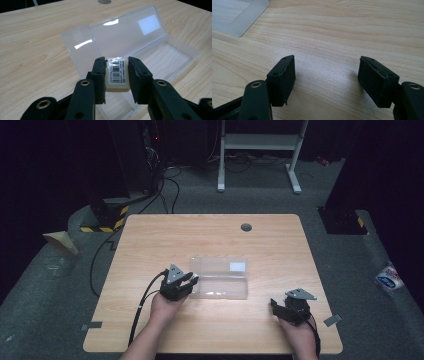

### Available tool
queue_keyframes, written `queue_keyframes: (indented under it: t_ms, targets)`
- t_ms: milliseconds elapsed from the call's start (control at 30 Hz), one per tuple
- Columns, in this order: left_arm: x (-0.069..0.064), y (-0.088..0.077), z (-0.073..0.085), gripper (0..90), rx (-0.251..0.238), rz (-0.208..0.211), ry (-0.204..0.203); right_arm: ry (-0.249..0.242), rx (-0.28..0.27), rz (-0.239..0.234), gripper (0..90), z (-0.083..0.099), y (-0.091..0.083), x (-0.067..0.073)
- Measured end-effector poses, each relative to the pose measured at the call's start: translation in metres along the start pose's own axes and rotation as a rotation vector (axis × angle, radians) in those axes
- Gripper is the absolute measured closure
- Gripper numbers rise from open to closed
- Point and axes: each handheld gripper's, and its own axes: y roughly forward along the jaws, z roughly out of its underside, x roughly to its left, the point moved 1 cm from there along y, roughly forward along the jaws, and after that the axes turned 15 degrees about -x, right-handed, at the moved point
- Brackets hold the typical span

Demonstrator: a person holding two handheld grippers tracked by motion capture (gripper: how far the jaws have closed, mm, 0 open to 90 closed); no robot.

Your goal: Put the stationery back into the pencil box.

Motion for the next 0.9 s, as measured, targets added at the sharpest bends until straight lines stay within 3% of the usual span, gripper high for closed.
queue_keyframes:
  t_ms: [333,900]
  targets:
    - [-0.001,0.007,0.013,67.9,0.045,-0.022,0.019,-0.002,-0.001,-0.001,29.7,0.0,0.0,0.0]
    - [-0.006,0.016,0.022,67.8,0.099,-0.063,0.098,-0.001,0.0,-0.002,29.8,0.0,0.0,0.0]
